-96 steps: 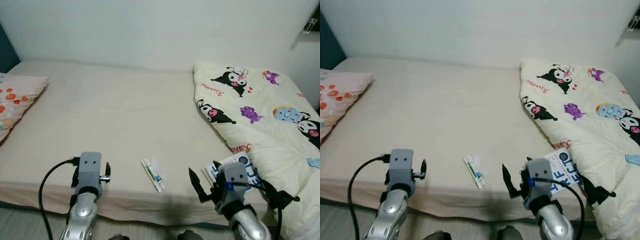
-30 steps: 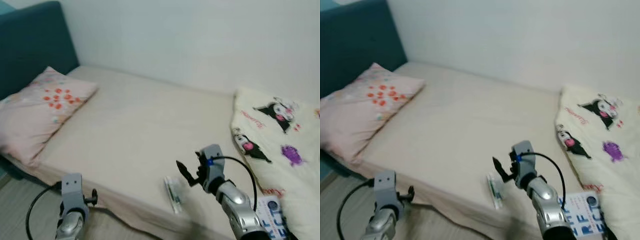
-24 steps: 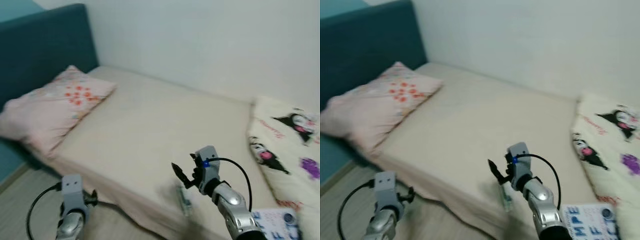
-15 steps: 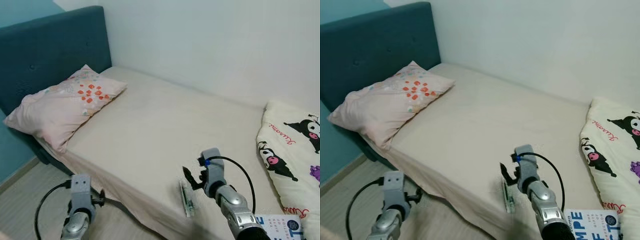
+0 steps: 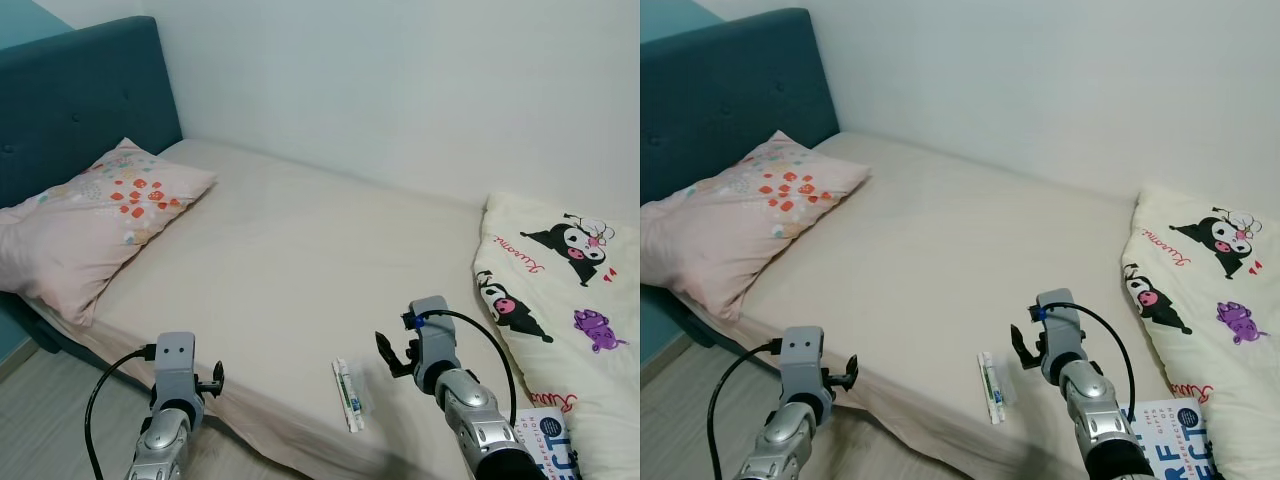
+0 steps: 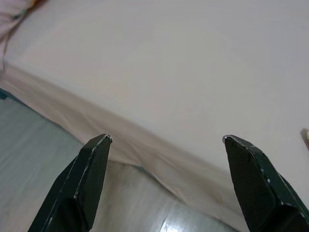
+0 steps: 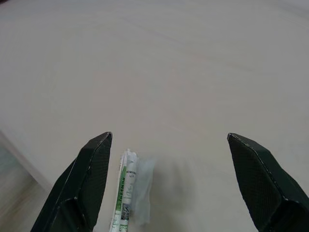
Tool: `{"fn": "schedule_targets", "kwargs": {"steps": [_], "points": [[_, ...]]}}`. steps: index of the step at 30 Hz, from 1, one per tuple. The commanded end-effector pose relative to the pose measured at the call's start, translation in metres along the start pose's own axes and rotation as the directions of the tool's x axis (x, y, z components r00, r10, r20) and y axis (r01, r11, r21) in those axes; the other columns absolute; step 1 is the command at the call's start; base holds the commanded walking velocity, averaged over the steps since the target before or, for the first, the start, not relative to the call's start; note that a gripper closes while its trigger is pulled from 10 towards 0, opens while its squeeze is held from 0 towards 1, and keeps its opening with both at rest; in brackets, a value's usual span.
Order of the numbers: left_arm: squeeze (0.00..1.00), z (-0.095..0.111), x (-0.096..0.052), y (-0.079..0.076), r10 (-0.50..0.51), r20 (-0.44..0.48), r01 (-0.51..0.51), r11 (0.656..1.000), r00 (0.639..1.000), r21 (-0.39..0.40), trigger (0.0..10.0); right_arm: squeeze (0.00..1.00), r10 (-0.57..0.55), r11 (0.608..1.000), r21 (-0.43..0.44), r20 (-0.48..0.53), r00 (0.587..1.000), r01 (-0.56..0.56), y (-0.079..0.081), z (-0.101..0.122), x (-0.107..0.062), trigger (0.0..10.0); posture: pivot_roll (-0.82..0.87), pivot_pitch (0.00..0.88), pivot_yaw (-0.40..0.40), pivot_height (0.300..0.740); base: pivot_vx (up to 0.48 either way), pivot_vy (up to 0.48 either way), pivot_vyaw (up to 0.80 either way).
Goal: Clean up the room
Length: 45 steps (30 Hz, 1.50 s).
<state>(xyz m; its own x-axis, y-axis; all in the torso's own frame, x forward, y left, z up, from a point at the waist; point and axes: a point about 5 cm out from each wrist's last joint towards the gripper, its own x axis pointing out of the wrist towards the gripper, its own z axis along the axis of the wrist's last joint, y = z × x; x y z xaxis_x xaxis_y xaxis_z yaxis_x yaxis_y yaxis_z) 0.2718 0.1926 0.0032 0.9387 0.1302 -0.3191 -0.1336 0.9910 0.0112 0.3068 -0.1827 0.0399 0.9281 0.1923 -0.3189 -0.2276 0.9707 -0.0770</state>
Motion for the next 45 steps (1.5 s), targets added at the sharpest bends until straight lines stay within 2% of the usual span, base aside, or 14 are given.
{"fn": "schedule_targets", "kwargs": {"steps": [1,11,19,26,33,35,41,45], "points": [[0.00,0.013,0.004,0.002,-0.002,0.058,0.002,1.000,0.998,0.009,10.0,0.00,-0.007,1.000,0.008,-0.018,1.000,0.007,0.000,-0.002,0.001,10.0,-0.10,0.076,-0.055,0.678,0.000,0.000,0.00],[0.00,0.046,0.011,0.015,0.021,0.181,-0.015,0.999,0.983,-0.031,10.0,0.00,-0.033,0.999,0.028,-0.018,0.999,0.034,-0.004,0.000,0.003,10.0,-0.09,0.092,-0.051,0.638,0.000,0.000,0.00],[0.00,0.056,0.010,0.013,-0.017,0.218,0.026,0.999,0.976,-0.039,10.0,0.00,-0.052,0.998,0.024,-0.008,0.999,0.052,-0.007,0.004,0.004,10.0,-0.08,0.110,-0.045,0.618,0.000,0.000,0.00],[0.00,0.061,0.001,0.011,-0.061,0.244,0.066,0.998,0.968,-0.014,10.0,0.00,-0.046,0.999,0.016,-0.004,0.999,0.046,-0.001,0.009,0.010,10.0,-0.05,0.153,-0.033,0.593,0.000,0.000,0.00],[0.00,0.064,-0.017,0.022,-0.061,0.257,0.064,0.998,0.964,-0.001,10.0,0.00,-0.020,1.000,0.015,-0.013,1.000,0.020,0.007,0.007,0.014,10.0,-0.01,0.227,-0.020,0.563,0.000,0.000,0.00],[0.00,0.068,-0.028,0.025,-0.062,0.264,0.062,0.998,0.962,0.009,10.0,0.00,0.028,0.999,0.040,0.009,1.000,-0.028,0.015,0.008,0.015,10.0,0.03,0.270,-0.021,0.548,0.000,0.000,0.00],[0.00,0.074,-0.043,0.029,-0.066,0.273,0.059,0.998,0.960,0.032,10.0,0.00,0.099,0.992,0.070,0.061,0.993,-0.103,0.028,0.012,0.017,10.0,0.06,0.320,-0.008,0.528,0.000,0.000,0.00],[0.00,0.086,-0.062,0.028,-0.088,0.287,0.073,0.995,0.954,0.064,10.0,0.00,0.121,0.987,0.087,0.151,0.981,-0.135,0.037,0.031,0.022,10.0,0.08,0.378,-0.005,0.508,0.000,0.000,0.00]]}}
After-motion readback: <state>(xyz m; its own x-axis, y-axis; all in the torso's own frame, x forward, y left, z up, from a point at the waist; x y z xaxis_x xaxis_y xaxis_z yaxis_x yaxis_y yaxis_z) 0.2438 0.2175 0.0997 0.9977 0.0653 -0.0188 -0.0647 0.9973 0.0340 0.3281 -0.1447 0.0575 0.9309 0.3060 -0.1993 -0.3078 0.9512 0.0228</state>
